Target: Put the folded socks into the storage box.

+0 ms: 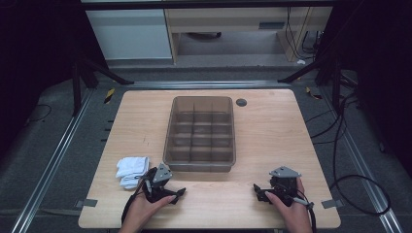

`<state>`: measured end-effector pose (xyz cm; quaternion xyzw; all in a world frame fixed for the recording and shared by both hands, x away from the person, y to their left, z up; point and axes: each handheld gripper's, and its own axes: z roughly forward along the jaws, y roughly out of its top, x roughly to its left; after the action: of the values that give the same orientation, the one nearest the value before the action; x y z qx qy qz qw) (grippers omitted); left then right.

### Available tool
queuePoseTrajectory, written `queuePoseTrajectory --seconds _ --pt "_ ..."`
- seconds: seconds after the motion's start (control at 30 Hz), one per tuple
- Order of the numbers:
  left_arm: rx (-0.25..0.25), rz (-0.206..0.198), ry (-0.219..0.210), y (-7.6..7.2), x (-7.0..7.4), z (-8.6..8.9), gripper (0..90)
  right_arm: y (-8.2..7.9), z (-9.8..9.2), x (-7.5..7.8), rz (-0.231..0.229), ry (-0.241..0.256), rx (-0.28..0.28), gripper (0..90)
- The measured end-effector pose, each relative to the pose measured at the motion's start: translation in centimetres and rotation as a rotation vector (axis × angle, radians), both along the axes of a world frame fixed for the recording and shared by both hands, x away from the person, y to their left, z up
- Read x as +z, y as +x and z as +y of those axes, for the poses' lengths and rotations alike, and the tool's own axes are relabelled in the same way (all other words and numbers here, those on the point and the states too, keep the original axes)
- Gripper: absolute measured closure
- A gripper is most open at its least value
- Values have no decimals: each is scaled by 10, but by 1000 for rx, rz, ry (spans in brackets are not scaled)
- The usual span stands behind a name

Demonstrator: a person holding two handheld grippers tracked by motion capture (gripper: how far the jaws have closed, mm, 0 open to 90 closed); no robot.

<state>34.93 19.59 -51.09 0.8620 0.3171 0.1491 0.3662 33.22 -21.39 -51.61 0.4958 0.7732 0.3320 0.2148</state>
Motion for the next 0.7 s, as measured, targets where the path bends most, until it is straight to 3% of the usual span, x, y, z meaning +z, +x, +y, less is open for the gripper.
queuePoseTrajectory --seconds 0.17,0.2,0.23,0.3,0.4,0.47,0.53,0.6,0.7 --pt "-23 7 11 0 0 -1 30 0 0 0 1 -1 -1 4" --pt "-31 1 11 0 0 -1 30 1 0 0 1 1 -2 4" --pt "-51 -35 24 -1 1 -1 52 1 0 0 1 0 -3 3" --pt "-58 -43 38 -2 2 -1 66 1 0 0 0 0 -2 3" --pt "-79 -30 38 -4 11 0 62 1 0 0 1 0 -4 4" --pt "-112 -37 102 -2 19 0 61 1 0 0 0 -1 0 4" --pt "-133 -30 135 1 24 1 59 1 -1 0 0 -1 3 4" --pt "-152 2 128 5 28 1 61 1 -1 0 1 -2 3 3" --pt "-176 -4 141 5 40 1 67 1 -1 0 0 -1 3 3"
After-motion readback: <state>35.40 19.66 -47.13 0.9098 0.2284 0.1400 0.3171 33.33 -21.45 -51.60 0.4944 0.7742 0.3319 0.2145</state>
